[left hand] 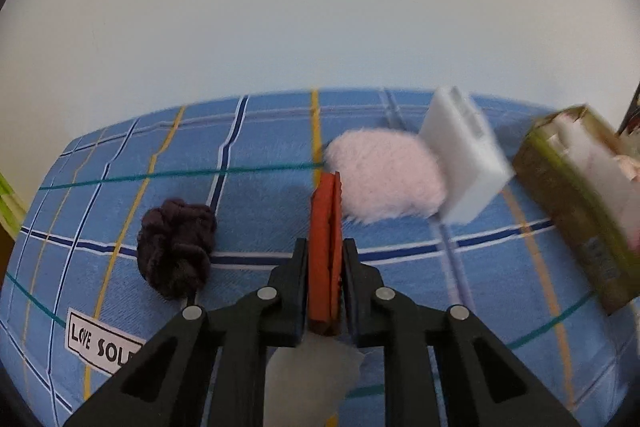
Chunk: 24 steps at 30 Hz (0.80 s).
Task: Organize soft objects
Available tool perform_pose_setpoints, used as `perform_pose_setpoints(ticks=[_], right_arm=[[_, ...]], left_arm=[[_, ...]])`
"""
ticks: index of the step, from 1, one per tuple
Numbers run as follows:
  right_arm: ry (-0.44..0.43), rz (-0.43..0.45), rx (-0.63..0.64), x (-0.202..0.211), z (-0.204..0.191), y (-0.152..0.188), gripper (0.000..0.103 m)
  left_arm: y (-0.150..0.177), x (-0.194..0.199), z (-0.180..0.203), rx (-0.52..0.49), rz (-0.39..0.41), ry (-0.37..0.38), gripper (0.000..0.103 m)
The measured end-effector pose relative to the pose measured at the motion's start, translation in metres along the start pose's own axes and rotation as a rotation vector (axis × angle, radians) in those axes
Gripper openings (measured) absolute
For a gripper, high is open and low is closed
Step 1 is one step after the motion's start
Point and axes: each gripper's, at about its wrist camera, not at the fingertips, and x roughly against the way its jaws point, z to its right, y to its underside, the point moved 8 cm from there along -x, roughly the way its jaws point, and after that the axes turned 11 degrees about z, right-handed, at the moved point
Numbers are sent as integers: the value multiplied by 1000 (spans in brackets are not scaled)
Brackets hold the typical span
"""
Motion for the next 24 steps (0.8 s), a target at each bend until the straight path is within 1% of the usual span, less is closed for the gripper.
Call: perform_pose_setpoints(ticks=[5,7,10,15,17,24], right_arm=[[-26,27,-24,6,4,-7,71],[-40,38,-27,8,5,-11,71],[-46,61,-14,9,9,-16,71],[-19,95,-3,8,31,-26,71],[-1,104,-7,7,44,-30,71],[104,119,27,-6,92,-39,71]], left_arm=[[-25,50,28,45,145,121,17],[-35,66,45,27,190,157,17],[-50,83,74,13,237,211,17],[-64,93,111,-18,264,277,17],[-70,94,132,-32,278,286,17],[-79,86,189,-37,290,330,17]])
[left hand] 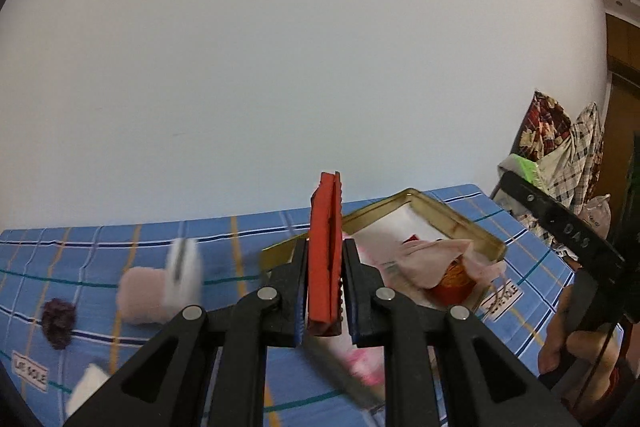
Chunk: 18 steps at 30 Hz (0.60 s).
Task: Organize soft objects
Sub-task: 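Lower the red brush into the tin with the left tool while the right tool drops the tissue pack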
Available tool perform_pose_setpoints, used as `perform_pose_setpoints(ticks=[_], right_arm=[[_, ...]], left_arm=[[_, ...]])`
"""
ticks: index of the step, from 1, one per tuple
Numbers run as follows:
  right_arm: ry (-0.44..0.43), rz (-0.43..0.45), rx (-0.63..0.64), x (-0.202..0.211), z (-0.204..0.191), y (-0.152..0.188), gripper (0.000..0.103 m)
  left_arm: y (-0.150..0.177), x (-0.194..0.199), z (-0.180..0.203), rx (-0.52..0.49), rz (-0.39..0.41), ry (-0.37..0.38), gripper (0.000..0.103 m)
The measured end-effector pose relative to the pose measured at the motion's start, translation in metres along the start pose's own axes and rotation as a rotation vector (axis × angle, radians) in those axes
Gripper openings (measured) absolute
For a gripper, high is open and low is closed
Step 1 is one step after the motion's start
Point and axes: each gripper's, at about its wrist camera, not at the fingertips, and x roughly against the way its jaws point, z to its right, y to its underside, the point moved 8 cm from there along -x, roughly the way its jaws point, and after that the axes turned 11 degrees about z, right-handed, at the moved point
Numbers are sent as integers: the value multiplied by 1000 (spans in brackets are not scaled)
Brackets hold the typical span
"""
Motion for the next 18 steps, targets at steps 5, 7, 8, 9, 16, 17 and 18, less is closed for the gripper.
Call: perform_pose_setpoints(ticks=[5,7,8,9,16,17,18], right_arm=[[40,-19,50,-17,23,4,71],[53,-38,80,-25,30,9,71],[59,-47,96,-29,31,13,71],[65,-60,117,-34,32,16,71],[80,-109,156,-48,36,34,71],[79,-117,157,-48,35,35,71],[78,-123,157,-49,34,37,71]], left_arm=[[6,-25,28,8,-20,27,17],[11,-36,39,8,-32,37,17],[13,-41,43,3,-36,35,17],[16,-46,48,-2,-42,31,17],[32,-70,63,12,-95,19,17],[33,-73,65,13,-100,19,17],[35,-74,65,13,-104,16,17]])
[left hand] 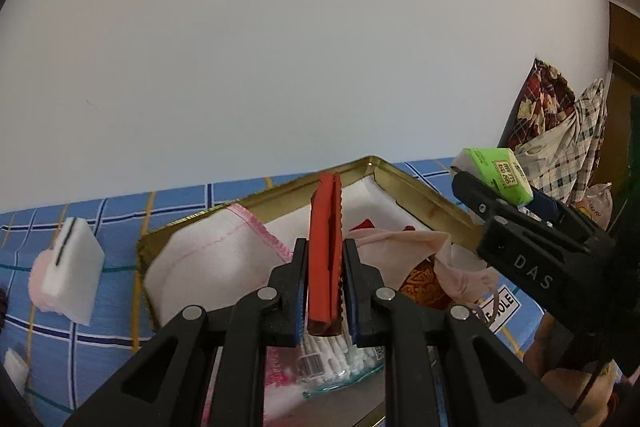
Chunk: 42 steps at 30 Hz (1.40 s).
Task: Organize soft objects
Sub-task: 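Lower the red brush into the tin with the left tool while the right tool drops the tissue pack, then withdraw both tools from the tin toward the white rolled towel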
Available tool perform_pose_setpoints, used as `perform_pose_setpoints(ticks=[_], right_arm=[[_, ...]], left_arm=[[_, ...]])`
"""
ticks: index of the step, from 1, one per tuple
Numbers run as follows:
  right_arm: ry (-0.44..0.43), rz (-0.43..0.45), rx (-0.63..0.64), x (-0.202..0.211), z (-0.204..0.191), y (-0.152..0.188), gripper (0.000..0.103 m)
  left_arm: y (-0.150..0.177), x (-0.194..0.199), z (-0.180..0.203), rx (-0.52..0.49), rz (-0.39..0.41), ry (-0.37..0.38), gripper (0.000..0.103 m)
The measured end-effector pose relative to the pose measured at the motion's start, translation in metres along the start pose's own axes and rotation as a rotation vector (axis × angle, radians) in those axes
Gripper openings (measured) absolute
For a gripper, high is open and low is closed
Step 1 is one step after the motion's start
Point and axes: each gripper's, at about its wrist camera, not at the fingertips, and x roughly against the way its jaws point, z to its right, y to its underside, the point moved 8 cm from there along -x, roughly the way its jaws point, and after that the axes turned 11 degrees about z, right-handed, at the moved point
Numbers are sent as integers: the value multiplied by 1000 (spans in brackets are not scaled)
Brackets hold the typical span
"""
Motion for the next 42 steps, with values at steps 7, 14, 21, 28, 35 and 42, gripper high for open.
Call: perform_pose_setpoints(ticks=[7,14,21,28,35,42], right_arm=[[-4,-29,22,-6,-4,9,71],[-22,-67,25,-11,-7,19,73],[-30,9,-63,5,7,6,103],[17,100,-156,18,32,-9,103],[8,107,-192,21,40,-8,103],[19,207,-127,38,26,-10,103]], left_arm=[[10,-11,-1,3,-29,-32,17],[15,-15,3,-37,-39,-67,17],[11,-10,10,-89,-9,-118,81],[-6,14,4,-95,100,-207,90],[-4,28,-12,-97,138,-251,90],[8,48,-34,-118,154,-308,90]])
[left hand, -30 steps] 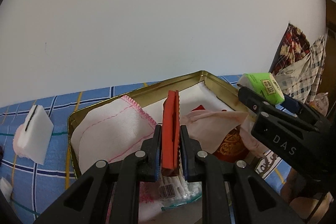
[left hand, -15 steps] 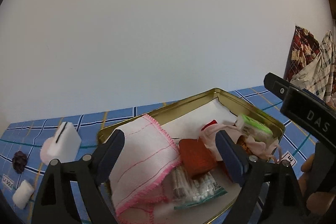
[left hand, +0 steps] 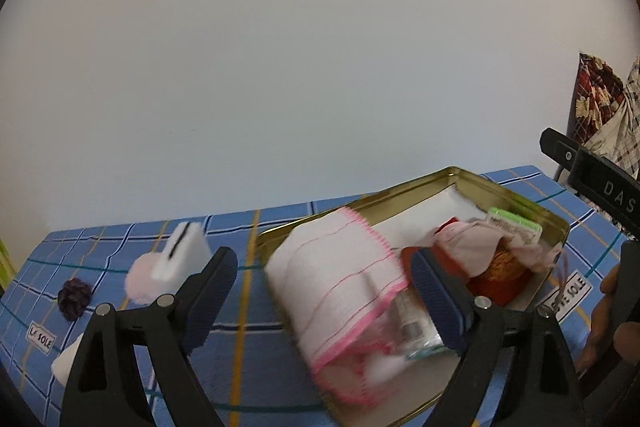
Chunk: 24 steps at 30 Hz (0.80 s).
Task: Organize soft objects
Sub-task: 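Withdraw both tools from the tin toward the white rolled towel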
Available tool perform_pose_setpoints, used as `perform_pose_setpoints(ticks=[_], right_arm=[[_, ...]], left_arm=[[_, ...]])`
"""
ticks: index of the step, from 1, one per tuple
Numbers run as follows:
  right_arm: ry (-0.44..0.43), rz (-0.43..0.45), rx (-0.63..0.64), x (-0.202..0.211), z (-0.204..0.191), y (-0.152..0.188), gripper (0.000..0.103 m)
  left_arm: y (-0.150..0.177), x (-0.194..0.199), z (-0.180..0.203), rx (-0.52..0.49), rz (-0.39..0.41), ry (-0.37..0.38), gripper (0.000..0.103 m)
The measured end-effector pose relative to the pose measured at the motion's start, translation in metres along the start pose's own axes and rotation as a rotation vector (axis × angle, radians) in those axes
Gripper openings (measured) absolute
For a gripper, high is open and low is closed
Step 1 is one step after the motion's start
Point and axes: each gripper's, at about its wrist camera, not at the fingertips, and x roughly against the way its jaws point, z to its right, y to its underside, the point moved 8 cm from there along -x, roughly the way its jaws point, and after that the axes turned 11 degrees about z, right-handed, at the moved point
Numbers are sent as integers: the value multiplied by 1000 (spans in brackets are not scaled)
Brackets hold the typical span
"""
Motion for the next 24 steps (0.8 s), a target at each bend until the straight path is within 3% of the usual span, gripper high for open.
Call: perform_pose_setpoints(ticks=[5,11,24], right_arm=[[11,28,92,2,-19,8,103],[18,79,104,14,-34,8,103],[-12,33,156,43,-65,22,103]], left_arm=[[10,8,-27,34,-6,-23,90],[26,17,-56,14,-27,-52,90],[50,25,-144,60,-83,-120,90]])
